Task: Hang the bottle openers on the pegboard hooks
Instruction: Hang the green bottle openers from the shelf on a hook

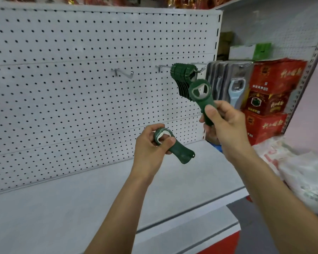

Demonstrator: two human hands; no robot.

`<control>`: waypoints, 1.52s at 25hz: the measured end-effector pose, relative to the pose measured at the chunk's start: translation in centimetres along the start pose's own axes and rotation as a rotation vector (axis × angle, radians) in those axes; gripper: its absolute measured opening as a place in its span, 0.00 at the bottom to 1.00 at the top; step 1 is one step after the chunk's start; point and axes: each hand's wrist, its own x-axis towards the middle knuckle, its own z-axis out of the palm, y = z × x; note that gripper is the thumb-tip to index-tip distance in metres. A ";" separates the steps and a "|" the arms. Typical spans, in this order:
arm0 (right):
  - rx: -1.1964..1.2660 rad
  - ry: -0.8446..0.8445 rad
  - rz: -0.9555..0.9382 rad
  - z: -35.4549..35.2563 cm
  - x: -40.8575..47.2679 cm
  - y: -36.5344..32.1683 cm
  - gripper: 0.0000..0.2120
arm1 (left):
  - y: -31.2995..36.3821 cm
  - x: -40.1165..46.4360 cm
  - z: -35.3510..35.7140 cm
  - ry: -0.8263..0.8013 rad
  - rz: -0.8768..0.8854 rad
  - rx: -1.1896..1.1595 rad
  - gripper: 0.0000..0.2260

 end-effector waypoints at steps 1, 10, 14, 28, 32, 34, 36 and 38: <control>0.017 -0.004 -0.011 -0.2 1.3 -0.5 0.06 | 0.5 0.4 0.6 0.021 0.009 -0.006 0.17; 0.050 -0.119 0.034 -1.5 8.0 -0.5 0.07 | 1.8 2.2 4.4 0.144 0.067 0.012 0.17; 0.017 -0.172 0.074 -1.3 9.0 0.9 0.07 | 2.0 2.4 5.0 0.177 0.078 0.014 0.16; -0.085 -0.513 0.195 -2.6 4.0 3.7 0.15 | 2.4 2.7 7.1 0.237 0.140 0.049 0.17; -0.054 -0.479 0.030 -3.0 3.8 3.3 0.06 | 2.2 2.3 7.5 0.235 0.196 0.150 0.18; 0.048 -0.399 -0.046 -3.2 4.2 2.5 0.05 | 1.6 1.7 7.5 0.204 0.212 0.290 0.19; 0.115 -0.332 -0.123 -3.4 5.0 1.6 0.05 | 0.7 0.8 7.6 0.181 0.184 0.426 0.17; 0.144 -0.276 -0.161 -3.5 5.8 0.8 0.05 | -0.4 -0.2 7.5 0.176 0.151 0.530 0.14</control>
